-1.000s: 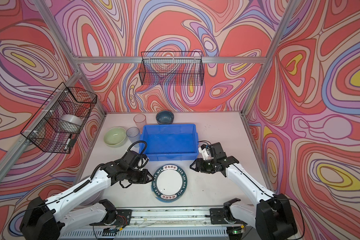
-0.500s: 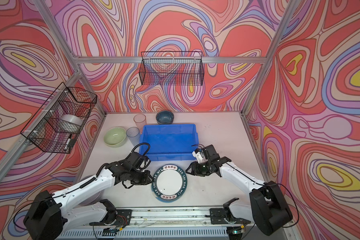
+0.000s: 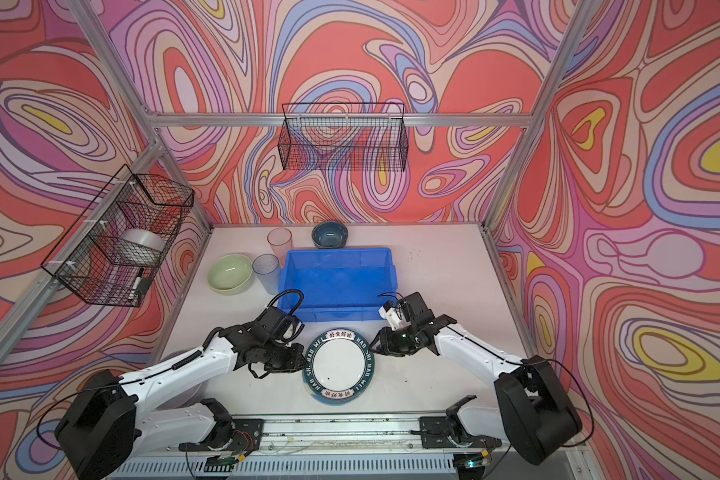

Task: Place the mixed dishes into the plastic bin

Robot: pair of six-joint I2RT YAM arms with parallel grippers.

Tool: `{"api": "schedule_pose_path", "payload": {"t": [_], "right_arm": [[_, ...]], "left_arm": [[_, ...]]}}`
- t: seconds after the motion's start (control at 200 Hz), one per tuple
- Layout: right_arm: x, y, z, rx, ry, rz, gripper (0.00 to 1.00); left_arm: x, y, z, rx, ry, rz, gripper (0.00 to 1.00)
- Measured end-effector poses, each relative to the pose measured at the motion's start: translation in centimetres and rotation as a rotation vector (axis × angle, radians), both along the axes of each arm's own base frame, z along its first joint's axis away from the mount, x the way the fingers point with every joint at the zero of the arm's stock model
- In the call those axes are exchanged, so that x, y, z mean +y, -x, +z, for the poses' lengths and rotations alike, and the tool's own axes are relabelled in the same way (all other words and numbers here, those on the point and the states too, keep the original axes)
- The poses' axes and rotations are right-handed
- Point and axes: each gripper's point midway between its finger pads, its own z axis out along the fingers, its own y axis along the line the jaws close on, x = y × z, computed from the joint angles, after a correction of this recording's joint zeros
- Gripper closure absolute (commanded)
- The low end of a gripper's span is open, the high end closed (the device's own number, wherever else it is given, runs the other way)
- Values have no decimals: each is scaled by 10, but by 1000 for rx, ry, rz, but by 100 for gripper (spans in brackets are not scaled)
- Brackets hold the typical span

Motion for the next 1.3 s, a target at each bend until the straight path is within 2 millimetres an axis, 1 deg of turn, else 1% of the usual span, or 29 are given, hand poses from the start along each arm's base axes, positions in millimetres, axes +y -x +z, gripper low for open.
{"api": "schedule_pose_path", "payload": {"t": [0.165, 0.361, 0.867, 0.967, 1.177, 1.297], "right_arm": [[3, 2, -1, 8, -9, 11, 65], [2, 4, -7, 32, -3, 13, 67], [5, 8, -6, 50, -27, 18, 70], [6, 9, -2, 47, -42, 15, 70], [11, 9, 15, 20, -99, 18, 70], [13, 8, 19, 15, -120, 20, 70]], "left_arm": [[0, -1, 0, 0, -2, 8, 96], [0, -2, 0, -5, 2, 14, 98], [-1, -4, -2, -18, 20, 31, 100], [-1, -4, -3, -21, 22, 33, 100], [1, -3, -8, -19, 13, 36, 100], [2, -3, -10, -15, 8, 38, 100]]}}
